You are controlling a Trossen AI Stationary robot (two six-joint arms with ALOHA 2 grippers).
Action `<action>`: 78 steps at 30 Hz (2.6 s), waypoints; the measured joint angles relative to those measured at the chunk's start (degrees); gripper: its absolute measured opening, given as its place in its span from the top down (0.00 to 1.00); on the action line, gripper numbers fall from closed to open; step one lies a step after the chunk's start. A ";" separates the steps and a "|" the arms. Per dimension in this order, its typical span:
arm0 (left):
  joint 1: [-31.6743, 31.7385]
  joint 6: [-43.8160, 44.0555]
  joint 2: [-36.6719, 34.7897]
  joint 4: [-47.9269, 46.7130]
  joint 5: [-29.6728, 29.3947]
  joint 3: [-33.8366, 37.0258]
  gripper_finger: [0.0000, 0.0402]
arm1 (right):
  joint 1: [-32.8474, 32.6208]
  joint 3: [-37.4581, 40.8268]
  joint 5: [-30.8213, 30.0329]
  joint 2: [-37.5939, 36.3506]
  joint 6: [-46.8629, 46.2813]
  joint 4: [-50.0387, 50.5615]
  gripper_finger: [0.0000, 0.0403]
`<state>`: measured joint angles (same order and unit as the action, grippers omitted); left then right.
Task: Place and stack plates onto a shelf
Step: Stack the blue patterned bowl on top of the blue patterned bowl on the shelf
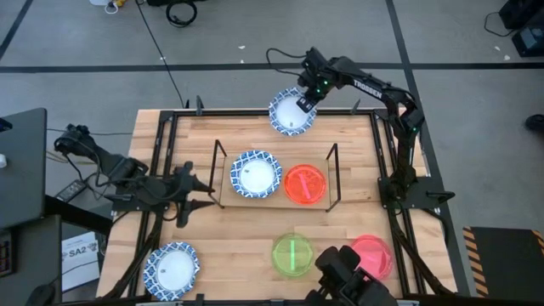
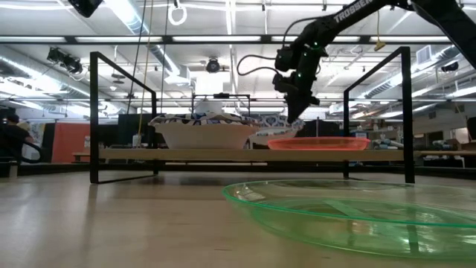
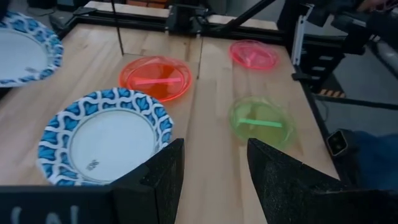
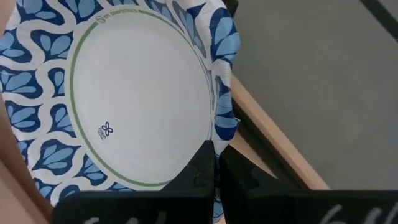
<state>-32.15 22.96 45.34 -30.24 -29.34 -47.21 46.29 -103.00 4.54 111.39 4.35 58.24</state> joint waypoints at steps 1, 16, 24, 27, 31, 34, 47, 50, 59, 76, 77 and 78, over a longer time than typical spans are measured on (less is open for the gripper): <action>-0.18 0.02 -0.39 0.90 0.01 0.74 0.55 | -0.27 -0.93 0.00 0.00 -0.37 0.51 0.97; -0.29 -0.22 -0.79 2.20 0.02 2.66 0.55 | -10.30 -9.21 7.28 0.00 -4.40 4.88 0.97; -0.29 -0.22 -0.77 2.19 0.02 2.66 0.55 | -17.61 -9.62 9.01 0.00 -6.99 4.55 0.97; -0.29 -0.22 -0.77 2.19 0.02 2.66 0.55 | -20.18 -9.62 8.83 0.00 -7.22 4.51 0.97; -0.29 -0.20 -0.77 2.19 0.02 2.66 0.55 | -23.13 -9.60 8.83 0.00 -7.22 4.48 0.97; -0.29 -0.20 -0.77 2.21 0.02 2.66 0.55 | -24.88 -9.59 8.71 0.00 -7.24 4.46 0.97; -0.29 -0.15 -0.77 2.69 0.02 2.66 0.55 | -30.11 -9.53 8.63 0.00 -7.83 2.57 0.97; -0.29 -0.15 -0.77 2.69 0.02 2.66 0.55 | -30.54 -9.51 8.63 0.00 -7.83 1.49 0.97; -0.28 -0.09 -0.77 2.64 0.02 2.66 0.55 | -29.99 -7.86 8.44 0.00 -7.79 -1.26 0.97; -0.28 -0.15 -0.74 2.60 0.02 2.64 0.55 | -29.56 0.90 8.63 0.00 -7.83 -10.06 0.97; -0.27 -0.15 -0.74 2.60 0.04 2.64 0.55 | -29.55 1.26 8.63 0.06 -7.83 -9.99 0.97; -0.27 -0.15 -0.74 2.60 0.02 2.64 0.55 | -29.54 1.74 8.63 0.07 -7.83 -10.56 0.97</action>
<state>-32.42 22.81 44.60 -27.64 -29.32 -44.58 16.75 -101.27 13.17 111.46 -3.49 47.68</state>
